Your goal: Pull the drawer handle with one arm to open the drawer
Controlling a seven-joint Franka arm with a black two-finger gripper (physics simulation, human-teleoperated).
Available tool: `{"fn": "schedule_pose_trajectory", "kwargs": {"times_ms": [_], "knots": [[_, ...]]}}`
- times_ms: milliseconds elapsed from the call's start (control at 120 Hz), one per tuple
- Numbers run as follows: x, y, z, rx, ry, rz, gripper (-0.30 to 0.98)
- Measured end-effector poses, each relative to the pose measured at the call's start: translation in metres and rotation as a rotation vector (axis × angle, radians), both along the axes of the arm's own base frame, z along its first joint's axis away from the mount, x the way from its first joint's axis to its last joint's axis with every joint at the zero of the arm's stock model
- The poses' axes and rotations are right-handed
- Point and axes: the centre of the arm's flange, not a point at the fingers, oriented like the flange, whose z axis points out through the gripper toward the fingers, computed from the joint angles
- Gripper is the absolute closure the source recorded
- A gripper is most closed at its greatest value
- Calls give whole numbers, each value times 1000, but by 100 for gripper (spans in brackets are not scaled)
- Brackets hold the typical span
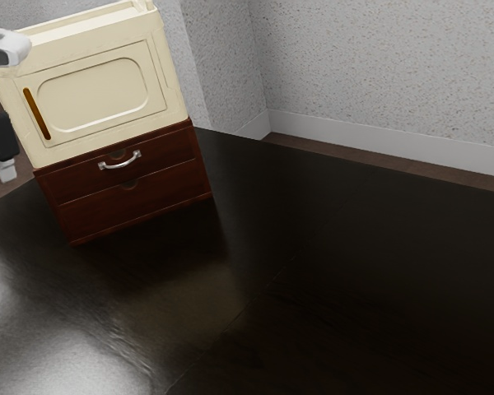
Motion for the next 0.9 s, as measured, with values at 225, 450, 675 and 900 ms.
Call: {"fn": "schedule_pose_trajectory", "kwargs": {"times_ms": [225, 450, 675, 900], "knots": [[17, 8, 19, 82, -129, -224, 0], [67, 9, -13, 103, -83, -385, 0], [89, 7, -29, 113, -57, -496, 0], [98, 18, -54, 114, -28, -560, 0]]}}
